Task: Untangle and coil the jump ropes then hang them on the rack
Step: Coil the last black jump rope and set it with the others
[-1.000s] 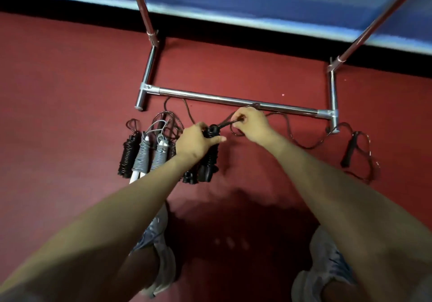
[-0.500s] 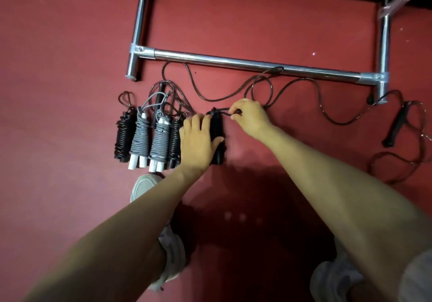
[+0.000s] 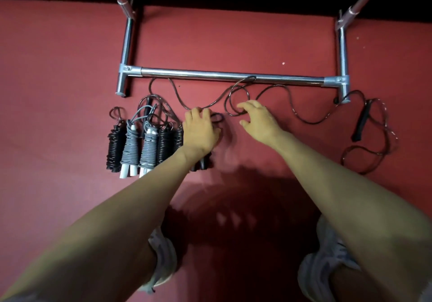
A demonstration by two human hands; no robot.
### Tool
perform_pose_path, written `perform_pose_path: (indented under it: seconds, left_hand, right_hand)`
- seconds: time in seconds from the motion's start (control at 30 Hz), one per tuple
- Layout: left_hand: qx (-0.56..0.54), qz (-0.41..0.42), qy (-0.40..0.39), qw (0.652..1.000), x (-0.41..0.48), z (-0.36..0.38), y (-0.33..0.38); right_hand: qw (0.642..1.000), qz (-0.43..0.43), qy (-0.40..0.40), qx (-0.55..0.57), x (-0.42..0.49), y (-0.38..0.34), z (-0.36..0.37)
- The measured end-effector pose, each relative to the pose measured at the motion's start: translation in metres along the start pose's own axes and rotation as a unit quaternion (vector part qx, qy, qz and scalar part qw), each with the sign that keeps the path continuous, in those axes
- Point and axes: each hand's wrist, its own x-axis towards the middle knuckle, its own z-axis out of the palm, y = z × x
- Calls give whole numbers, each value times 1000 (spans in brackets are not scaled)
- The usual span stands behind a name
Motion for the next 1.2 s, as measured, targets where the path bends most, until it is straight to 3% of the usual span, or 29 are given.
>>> perform_pose_path:
  seconds: [0.17,0.37,0.5,0.67,0.8,0.97,1.07,1.2]
  left_hand:
    - [-35,29,-38,998,31,8,40]
    - [-57,-48,-29,997,64,20,54]
    - [21,-65,-80,994,91,19,28]
    - [77,-67,-67,993,111,11,-6]
    - [93,-29,-91,991,111,12,-22]
    - [10,71,-35,997,95,12,0]
    - [-14,123,17,992,77,5,13]
    - [-38,131,22,990,62,-13,13]
  right_hand:
    - [995,72,64,-12,-15,48,-35]
    - [990,127,45,-44,-12,97,-46]
    - [998,48,33,-34,9,88,-38]
    - [992,-91,-3,-83,42,47,-17]
    - [987,-86,-45,-130,62,28,4]
    - [996,-67,-44,-38,68,10,18]
    - [994,-30,23,105,61,4,9]
    - [989,-50,78,120,47,-5,-22]
